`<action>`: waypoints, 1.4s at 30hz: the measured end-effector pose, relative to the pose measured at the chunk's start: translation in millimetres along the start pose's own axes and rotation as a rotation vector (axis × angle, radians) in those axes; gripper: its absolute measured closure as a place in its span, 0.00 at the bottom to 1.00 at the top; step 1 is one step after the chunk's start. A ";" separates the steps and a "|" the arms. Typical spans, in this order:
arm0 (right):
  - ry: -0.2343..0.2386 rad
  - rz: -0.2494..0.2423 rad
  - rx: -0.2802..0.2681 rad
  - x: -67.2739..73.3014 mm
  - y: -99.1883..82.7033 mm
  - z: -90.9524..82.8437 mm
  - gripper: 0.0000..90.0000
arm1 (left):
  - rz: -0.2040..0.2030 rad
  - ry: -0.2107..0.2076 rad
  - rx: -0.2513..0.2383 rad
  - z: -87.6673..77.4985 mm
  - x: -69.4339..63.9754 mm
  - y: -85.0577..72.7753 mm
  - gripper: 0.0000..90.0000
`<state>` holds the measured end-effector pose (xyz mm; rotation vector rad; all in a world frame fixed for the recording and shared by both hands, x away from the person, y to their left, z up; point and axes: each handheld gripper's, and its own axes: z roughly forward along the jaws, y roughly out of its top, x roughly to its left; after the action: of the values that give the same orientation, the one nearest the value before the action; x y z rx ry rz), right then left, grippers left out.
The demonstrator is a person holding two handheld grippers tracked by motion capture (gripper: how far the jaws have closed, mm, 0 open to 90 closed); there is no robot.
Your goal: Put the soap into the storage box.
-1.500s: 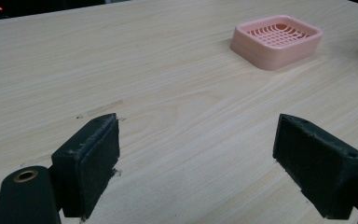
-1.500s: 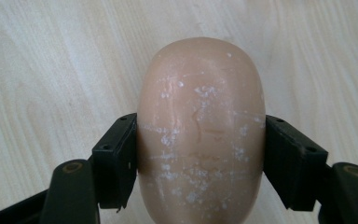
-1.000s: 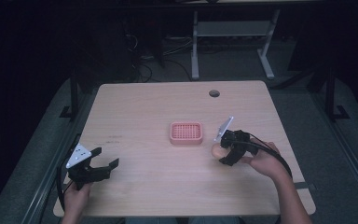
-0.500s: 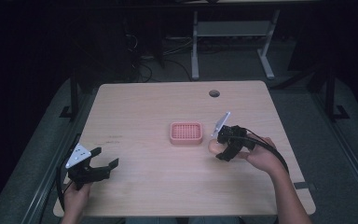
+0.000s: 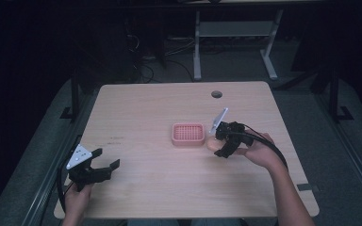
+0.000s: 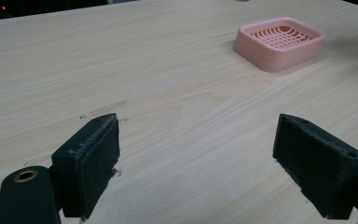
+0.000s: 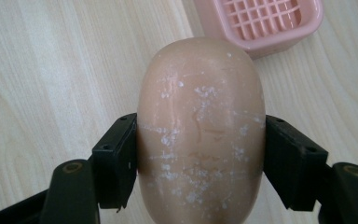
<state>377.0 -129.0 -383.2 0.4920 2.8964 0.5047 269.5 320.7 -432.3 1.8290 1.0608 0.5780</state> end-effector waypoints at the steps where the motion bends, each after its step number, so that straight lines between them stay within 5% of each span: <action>1: 0.001 -0.002 0.000 -0.5 0.9 -0.1 0.36 | 0.002 -0.001 -0.001 0.4 0.2 0.0 0.16; 42: 0.011 -0.048 -0.015 -24.9 54.4 3.5 0.36 | -0.002 -0.008 -0.014 1.1 -0.1 2.0 0.16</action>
<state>416.8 -88.2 -364.8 0.4170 2.9052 0.5234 271.1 319.7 -431.1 1.8170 1.0508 0.5748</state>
